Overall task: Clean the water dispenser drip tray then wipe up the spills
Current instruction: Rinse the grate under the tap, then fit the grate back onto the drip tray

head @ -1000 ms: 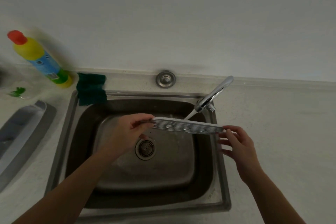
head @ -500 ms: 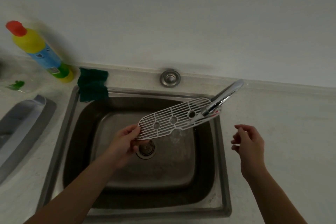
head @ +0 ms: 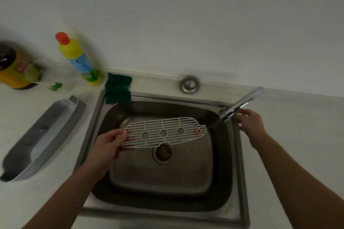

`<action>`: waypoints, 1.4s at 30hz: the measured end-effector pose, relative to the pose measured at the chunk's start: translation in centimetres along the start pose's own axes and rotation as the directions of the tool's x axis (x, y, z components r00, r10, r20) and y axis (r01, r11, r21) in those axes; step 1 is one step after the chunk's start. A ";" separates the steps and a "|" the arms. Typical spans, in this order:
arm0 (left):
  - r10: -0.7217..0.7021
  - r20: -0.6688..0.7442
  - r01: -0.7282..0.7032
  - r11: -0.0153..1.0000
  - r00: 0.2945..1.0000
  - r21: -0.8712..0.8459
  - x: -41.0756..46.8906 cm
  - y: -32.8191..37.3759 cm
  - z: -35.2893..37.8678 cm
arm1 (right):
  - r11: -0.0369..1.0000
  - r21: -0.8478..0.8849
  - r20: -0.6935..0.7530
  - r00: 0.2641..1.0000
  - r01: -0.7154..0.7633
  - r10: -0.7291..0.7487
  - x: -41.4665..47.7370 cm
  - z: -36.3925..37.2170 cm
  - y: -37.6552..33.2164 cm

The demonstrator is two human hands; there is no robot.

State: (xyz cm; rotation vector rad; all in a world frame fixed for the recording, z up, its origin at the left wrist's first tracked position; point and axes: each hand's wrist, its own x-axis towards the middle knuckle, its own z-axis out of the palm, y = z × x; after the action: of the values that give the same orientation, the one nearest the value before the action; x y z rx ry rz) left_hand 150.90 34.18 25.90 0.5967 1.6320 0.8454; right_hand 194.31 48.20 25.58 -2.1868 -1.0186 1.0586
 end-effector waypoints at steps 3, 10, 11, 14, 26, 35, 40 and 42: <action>0.014 -0.075 -0.011 0.999 0.997 0.044 -1.6 -0.2 -1.2 | 0.976 -0.147 0.019 0.987 0.163 -0.162 -2.4 0.6 1.3; -0.068 -0.158 0.042 0.986 0.985 -0.162 -6.0 -2.0 -3.2 | 0.974 -0.035 0.281 0.938 0.223 -0.204 -13.1 2.8 7.7; -0.063 -0.176 0.039 0.990 0.982 -0.137 -6.4 -2.6 -3.1 | 0.983 -0.027 0.313 0.935 0.184 -0.166 -14.3 3.0 8.9; -0.011 -0.238 0.010 1.000 0.971 -0.003 -6.6 -4.9 -2.7 | 0.989 -0.087 0.362 0.929 0.118 -0.079 -16.4 3.0 11.7; 0.062 -0.268 -0.017 0.986 0.961 0.168 -9.0 -6.6 -2.7 | 0.945 -0.173 0.349 0.914 0.279 -0.207 -18.2 0.9 12.3; 0.116 -0.279 -0.040 0.964 0.953 0.264 -10.4 -6.9 -2.6 | 0.828 -0.287 0.427 0.838 0.482 -0.340 -18.6 1.7 10.6; 0.107 -0.175 -0.078 0.983 0.979 0.168 -11.9 -7.3 -3.8 | 0.619 -0.351 0.491 0.701 0.703 -0.518 -19.4 3.6 7.4; 0.097 -0.075 -0.093 0.994 0.992 0.057 -12.6 -6.9 -4.5 | 0.447 -0.362 0.547 0.575 0.818 -0.608 -19.8 4.4 5.6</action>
State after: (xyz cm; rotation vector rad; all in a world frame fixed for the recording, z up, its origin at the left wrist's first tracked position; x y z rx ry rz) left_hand 149.71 19.34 28.52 0.6903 1.7119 0.9067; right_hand 184.72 29.59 27.87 -1.5661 -2.4658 0.7247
